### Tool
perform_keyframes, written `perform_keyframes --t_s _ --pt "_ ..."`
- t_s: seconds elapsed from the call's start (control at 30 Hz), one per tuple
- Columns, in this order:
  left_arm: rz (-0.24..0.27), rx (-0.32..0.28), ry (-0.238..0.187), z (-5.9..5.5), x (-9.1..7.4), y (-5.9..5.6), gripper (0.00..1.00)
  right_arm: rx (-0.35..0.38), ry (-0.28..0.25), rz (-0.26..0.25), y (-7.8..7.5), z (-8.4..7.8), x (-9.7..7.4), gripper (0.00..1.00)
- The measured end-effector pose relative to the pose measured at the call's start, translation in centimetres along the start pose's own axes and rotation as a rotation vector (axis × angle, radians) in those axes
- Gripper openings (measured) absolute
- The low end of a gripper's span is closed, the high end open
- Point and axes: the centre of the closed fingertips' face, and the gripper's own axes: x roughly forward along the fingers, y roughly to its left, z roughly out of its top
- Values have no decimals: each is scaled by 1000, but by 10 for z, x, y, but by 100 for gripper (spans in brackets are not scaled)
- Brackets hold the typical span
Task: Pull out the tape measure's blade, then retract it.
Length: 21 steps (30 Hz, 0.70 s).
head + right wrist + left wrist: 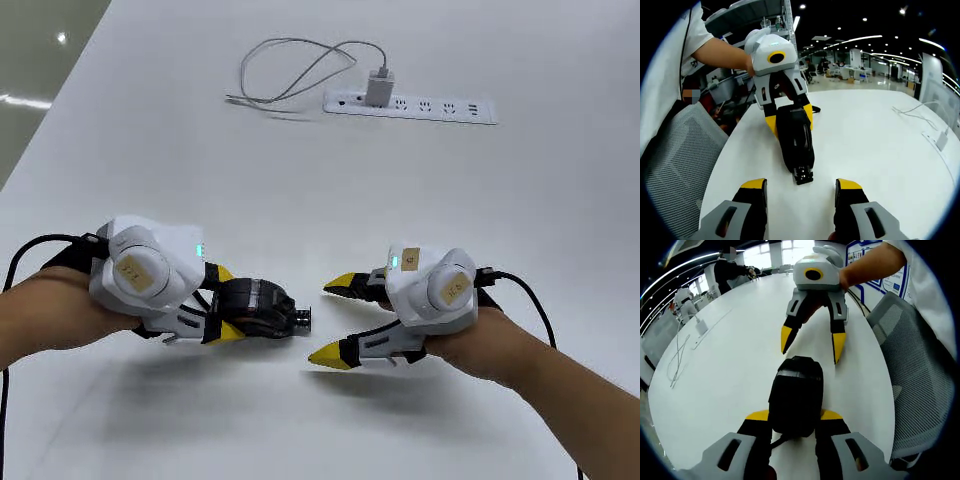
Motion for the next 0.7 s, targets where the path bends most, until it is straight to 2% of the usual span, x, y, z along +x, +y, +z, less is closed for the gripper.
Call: perform_keyframes --t_s 0.17,0.4,0.7 --pt "11 5 14 -1 -1 0 28 -9 -1 2 0 1 2 49" --pt "15 2 14 -2 -1 0 27 -28 10 10 0 1 9 44" --pt "12 -1 13 -3 0 0 27 -63 3 14 -2 2 17 34"
